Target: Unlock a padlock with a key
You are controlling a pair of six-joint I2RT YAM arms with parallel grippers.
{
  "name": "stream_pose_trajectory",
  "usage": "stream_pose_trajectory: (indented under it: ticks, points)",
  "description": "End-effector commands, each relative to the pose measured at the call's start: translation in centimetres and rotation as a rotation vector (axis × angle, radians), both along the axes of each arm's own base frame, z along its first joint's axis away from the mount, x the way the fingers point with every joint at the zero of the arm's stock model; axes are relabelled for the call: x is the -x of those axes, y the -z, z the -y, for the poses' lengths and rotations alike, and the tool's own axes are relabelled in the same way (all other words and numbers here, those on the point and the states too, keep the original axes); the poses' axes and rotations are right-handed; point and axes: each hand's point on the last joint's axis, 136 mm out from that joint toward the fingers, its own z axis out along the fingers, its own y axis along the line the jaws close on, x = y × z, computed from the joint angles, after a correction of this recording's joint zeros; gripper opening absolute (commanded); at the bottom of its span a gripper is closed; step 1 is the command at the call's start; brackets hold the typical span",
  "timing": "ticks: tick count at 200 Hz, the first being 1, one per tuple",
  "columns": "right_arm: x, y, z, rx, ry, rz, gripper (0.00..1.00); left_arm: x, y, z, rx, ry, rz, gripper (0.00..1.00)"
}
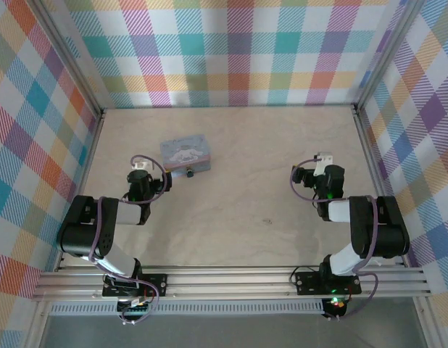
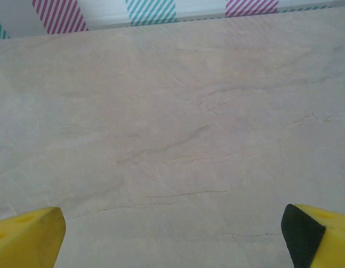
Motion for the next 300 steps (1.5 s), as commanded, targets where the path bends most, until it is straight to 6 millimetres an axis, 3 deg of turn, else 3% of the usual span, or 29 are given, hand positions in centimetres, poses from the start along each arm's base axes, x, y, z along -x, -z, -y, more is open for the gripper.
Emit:
stream_pose_trajectory:
  ticks: [1,142,168,208,234,258,274,300]
  points:
    - [-0.2,-0.6,0.0,0.013,-0.004,0.02,1.0,-0.9,-1.5,-0.1,0.02,-0.003,0.048,1.0]
    - [-0.1,-0.6,0.0,0.011,-0.008,0.02,1.0,-0.8,-1.6,-0.1,0.02,-0.002,0.056,1.0]
    - [0.3,-2.2,0.0,0.011,-0.003,0.035,1.0,-0.3,-3.0,0.0,0.021,0.006,0.071,1.0]
    - [2.4,-5.5,0.4,-0.033,0.042,-0.026,1.0,1.1,-7.1,-0.1,0.067,-0.028,0.087,1.0]
    - [4.3,-6.1,0.5,-0.139,0.104,-0.194,1.0,2.1,-9.2,0.9,0.217,-0.041,0.068,1.0]
    - [6.3,-6.5,-0.6,-0.258,0.115,-0.331,1.0,3.0,-10.0,2.6,0.372,-0.025,-0.02,1.0]
    - [7.8,-6.4,-2.0,-0.329,0.095,-0.403,1.0,3.8,-10.4,4.8,0.501,0.033,-0.064,1.0]
    - [10.9,-4.9,-4.7,-0.379,0.049,-0.533,1.0,5.6,-10.8,7.9,0.607,0.107,-0.121,1.0]
